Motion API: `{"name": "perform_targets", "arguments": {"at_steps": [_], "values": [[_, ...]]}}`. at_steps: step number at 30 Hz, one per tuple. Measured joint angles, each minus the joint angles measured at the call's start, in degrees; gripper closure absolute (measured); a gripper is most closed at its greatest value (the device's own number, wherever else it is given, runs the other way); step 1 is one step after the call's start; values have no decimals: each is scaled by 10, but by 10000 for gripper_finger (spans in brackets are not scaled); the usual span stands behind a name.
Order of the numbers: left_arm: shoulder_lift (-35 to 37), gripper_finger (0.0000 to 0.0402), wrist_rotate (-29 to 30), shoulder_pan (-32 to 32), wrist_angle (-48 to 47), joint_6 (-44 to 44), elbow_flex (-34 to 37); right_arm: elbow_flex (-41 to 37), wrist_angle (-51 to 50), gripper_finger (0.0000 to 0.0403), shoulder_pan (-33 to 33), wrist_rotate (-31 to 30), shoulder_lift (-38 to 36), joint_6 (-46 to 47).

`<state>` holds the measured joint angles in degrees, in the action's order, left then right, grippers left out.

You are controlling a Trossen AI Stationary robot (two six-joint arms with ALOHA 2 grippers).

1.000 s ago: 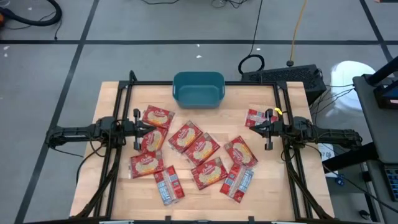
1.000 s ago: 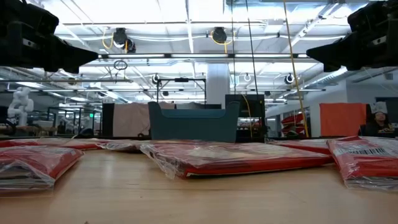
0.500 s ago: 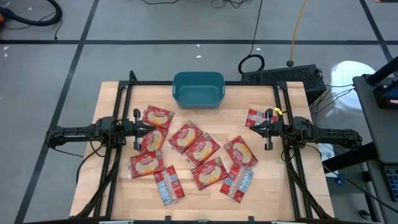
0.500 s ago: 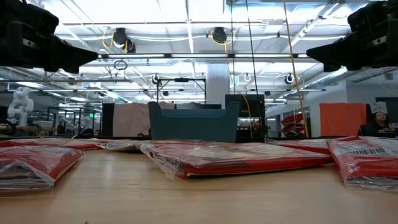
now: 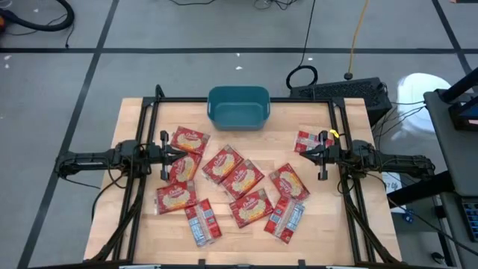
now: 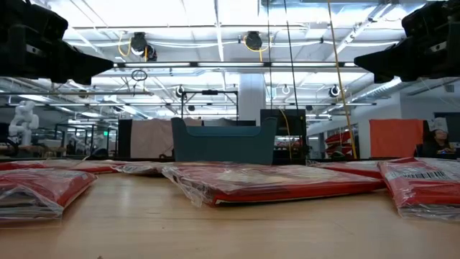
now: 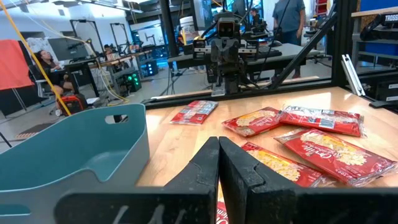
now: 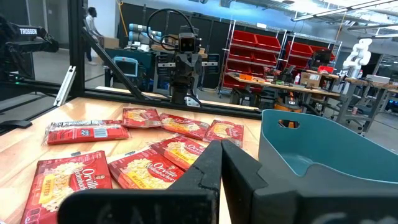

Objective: Sort popcorn bags into baskets

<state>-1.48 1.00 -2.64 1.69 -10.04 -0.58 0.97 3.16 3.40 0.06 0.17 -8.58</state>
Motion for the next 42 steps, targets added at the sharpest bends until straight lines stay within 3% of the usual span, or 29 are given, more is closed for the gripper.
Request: {"name": "perform_targets", "arguments": {"at_steps": [34,42], "values": [[0,392,0,0,0,0,0,1,24,399,0,0,1,33],[0,392,0,0,0,0,0,95,-10,402,-1,0,56,69]]}}
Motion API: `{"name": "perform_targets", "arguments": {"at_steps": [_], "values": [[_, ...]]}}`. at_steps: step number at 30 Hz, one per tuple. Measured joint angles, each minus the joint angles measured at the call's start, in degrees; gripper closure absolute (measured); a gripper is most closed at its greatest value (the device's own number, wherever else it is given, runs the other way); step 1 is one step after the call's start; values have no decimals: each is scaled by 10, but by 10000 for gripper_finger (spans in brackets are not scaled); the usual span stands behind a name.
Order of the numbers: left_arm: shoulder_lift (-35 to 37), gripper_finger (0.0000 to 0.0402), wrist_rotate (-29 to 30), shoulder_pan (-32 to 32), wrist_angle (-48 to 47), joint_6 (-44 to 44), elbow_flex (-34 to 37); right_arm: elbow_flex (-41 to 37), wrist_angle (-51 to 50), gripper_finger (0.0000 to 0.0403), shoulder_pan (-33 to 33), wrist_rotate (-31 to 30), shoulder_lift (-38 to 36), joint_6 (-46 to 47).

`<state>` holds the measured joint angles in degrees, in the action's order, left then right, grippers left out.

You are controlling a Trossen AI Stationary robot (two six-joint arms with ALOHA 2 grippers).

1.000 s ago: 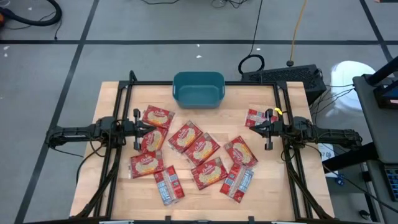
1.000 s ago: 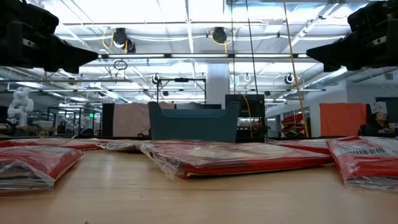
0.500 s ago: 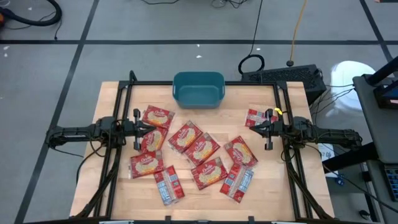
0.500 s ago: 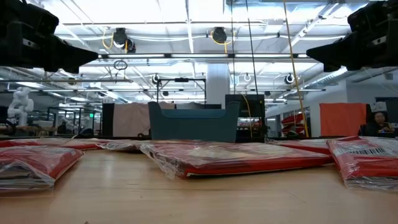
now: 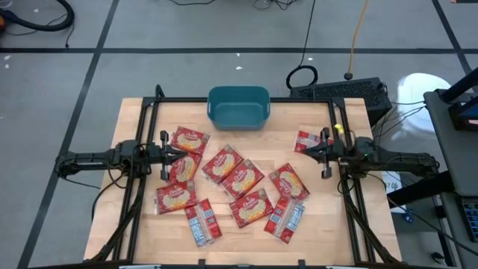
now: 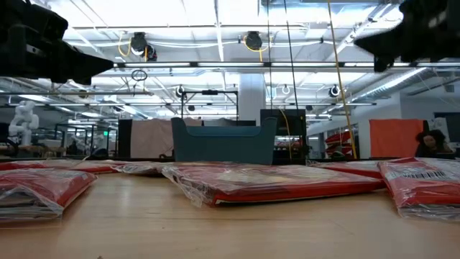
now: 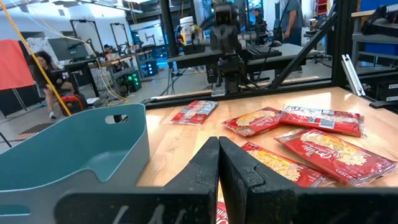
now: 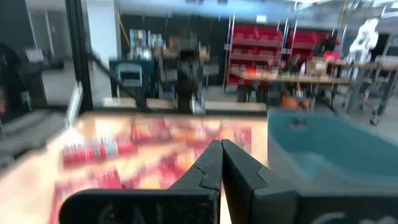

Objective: Sort popcorn bags into baskets
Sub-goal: Put the red popcorn bag into the blue bin

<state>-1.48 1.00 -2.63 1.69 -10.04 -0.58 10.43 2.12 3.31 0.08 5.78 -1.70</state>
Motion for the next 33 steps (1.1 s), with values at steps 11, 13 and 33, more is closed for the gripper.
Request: {"name": "perform_targets", "arguments": {"at_steps": [11,13,33], "values": [[0,391,0,0,3,3,0,280,-152,403,0,0,211,21],[0,392,0,0,3,16,0,342,-194,403,0,-1,250,23],[-4,391,-3,1,-9,125,-1,563,-402,403,0,-1,473,78]]}}
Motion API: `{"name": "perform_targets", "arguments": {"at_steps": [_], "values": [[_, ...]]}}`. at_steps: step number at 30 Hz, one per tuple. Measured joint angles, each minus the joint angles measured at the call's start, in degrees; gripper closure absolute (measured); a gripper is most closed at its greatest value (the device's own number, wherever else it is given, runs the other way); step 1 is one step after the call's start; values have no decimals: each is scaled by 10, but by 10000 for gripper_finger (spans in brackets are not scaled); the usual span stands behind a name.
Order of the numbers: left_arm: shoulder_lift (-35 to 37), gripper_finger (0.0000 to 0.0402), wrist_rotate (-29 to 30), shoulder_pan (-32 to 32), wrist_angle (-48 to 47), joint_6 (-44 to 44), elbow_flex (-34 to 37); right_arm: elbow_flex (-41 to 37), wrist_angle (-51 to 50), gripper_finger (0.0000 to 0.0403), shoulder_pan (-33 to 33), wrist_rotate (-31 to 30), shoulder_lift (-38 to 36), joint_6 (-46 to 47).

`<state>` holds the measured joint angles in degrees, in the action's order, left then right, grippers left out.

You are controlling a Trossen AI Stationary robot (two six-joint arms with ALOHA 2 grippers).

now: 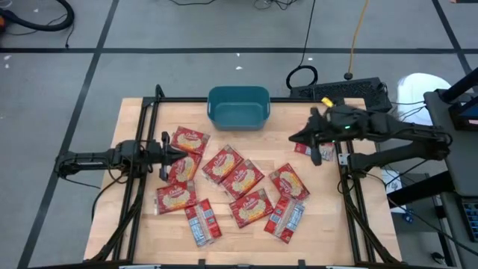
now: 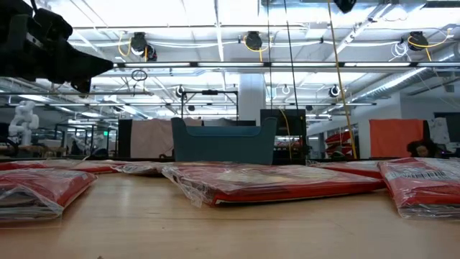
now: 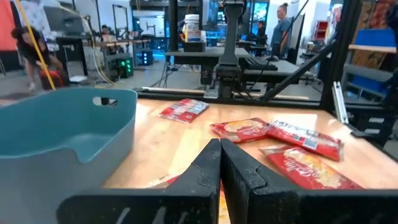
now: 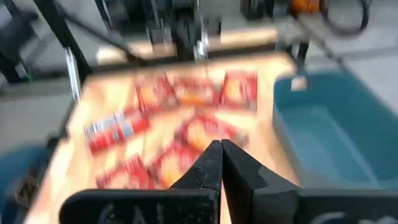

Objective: Sort popcorn bags into baskets
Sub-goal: Put the red popcorn bag into the blue bin

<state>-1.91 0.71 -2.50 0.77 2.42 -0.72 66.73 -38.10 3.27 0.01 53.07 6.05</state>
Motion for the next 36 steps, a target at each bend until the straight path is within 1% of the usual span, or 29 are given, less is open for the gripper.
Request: {"name": "perform_targets", "arguments": {"at_steps": [5,8,12,14,17,24,27,30,33,36], "values": [[-17,392,-7,0,-2,58,0,-41,5,403,0,0,10,27],[-29,392,-6,0,1,77,0,-69,6,403,-3,0,10,48],[-47,392,21,0,33,80,-2,-100,7,403,-9,-1,7,67],[-60,392,36,0,31,76,-24,-114,15,403,-14,0,7,70],[-94,392,45,0,10,65,-75,-136,36,403,-24,0,8,72],[-218,392,58,0,-95,52,-254,-205,113,397,-43,-4,7,89],[-277,392,58,0,-141,45,-332,-237,140,379,-58,-19,7,109],[-336,392,58,8,-167,42,-398,-263,148,357,-79,-32,7,122],[-393,392,59,28,-167,22,-444,-283,149,335,-99,-32,7,136],[-445,392,62,50,-165,-3,-467,-302,147,315,-121,-34,7,142]]}}
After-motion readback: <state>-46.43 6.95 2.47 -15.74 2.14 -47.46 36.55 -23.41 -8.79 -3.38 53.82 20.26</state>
